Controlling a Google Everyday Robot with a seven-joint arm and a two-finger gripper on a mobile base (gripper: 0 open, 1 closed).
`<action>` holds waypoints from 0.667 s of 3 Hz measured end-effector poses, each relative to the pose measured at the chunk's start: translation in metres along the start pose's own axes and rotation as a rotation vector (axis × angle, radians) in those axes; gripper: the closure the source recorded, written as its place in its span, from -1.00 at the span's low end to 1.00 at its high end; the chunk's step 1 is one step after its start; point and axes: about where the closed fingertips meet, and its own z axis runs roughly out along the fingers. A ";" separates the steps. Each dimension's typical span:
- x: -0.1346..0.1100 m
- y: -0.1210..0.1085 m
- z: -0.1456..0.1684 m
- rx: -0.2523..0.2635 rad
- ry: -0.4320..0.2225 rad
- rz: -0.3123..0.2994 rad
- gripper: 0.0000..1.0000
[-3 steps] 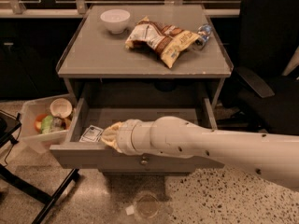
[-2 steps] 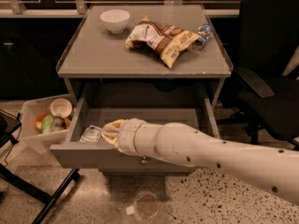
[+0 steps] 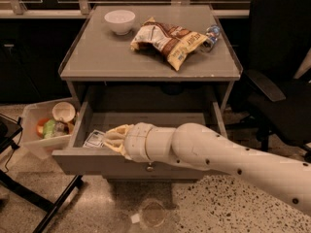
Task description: Close top drawer
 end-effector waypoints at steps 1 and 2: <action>0.002 0.015 0.010 -0.153 0.024 -0.014 1.00; 0.014 0.040 0.037 -0.322 0.086 -0.024 1.00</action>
Offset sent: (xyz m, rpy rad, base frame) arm -0.0275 0.0628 -0.0739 -0.2482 0.2811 0.4196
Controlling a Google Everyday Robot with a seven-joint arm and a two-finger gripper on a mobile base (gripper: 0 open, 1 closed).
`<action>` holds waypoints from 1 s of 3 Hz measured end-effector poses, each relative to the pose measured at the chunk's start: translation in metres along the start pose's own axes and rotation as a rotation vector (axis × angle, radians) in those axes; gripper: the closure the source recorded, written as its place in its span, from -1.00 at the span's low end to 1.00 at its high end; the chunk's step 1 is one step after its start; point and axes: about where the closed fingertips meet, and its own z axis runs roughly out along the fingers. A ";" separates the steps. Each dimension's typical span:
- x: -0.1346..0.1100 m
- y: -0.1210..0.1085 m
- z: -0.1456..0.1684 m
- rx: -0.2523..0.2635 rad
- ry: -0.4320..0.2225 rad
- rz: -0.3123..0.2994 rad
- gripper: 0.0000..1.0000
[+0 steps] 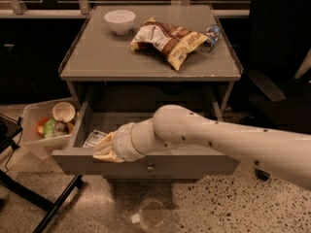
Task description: Close top drawer
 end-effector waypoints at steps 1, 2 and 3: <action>0.009 0.012 0.026 -0.120 0.090 -0.002 1.00; 0.019 0.017 0.041 -0.187 0.186 0.005 1.00; 0.030 0.013 0.044 -0.219 0.287 0.026 1.00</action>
Offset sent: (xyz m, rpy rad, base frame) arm -0.0067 0.0280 -0.0619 -0.3586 0.1825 0.1369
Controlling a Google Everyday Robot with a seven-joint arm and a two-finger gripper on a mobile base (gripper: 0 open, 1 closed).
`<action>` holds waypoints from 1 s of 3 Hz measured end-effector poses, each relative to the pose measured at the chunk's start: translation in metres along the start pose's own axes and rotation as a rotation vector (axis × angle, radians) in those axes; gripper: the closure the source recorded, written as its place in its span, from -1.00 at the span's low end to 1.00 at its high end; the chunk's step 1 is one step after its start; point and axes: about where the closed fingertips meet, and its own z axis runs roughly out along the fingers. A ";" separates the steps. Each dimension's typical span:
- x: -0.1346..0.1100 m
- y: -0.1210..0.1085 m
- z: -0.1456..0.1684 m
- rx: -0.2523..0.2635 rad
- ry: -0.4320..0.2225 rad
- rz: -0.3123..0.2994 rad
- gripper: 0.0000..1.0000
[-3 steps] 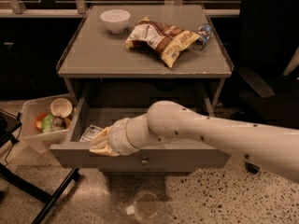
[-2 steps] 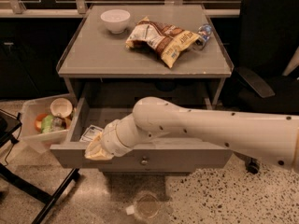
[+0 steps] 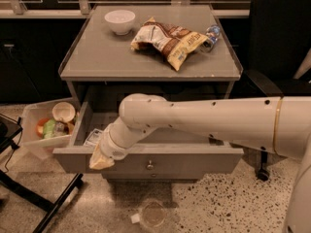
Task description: Close top drawer
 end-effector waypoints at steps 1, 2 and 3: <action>0.005 -0.005 0.000 -0.012 0.046 0.021 0.62; 0.009 -0.012 -0.002 -0.010 0.068 0.040 0.16; 0.012 -0.022 -0.002 -0.004 0.079 0.058 -0.31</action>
Offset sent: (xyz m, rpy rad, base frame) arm 0.0559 -0.0296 -0.0228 -0.1962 0.0673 -0.1301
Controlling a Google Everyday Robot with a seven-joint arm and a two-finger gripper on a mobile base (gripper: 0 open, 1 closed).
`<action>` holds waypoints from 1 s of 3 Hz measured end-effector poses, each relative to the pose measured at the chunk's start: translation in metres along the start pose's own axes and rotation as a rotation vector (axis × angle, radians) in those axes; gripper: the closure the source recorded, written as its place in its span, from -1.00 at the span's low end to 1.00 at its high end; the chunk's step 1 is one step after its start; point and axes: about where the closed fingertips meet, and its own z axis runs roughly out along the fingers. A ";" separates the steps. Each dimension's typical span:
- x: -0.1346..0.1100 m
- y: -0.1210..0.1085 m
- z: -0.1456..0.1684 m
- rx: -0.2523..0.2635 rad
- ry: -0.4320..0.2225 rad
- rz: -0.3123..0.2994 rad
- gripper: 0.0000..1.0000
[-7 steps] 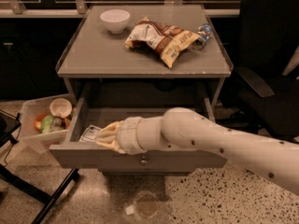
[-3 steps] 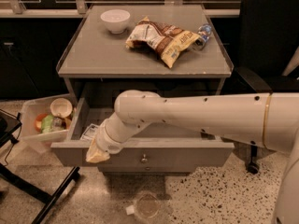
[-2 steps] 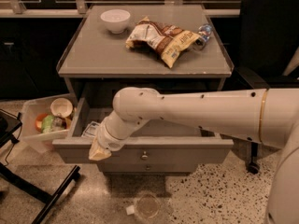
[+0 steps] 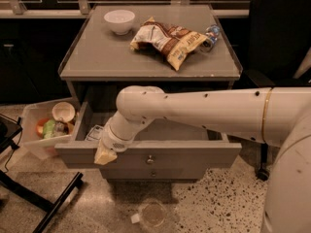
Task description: Close top drawer
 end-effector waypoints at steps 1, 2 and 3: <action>0.011 -0.017 -0.002 0.025 0.010 0.031 -0.77; 0.010 -0.016 -0.002 0.025 0.010 0.032 -1.00; 0.016 -0.027 -0.005 0.050 0.012 0.051 -1.00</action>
Offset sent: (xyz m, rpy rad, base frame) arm 0.1319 -0.0738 -0.0140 -0.0466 -0.0681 -0.2773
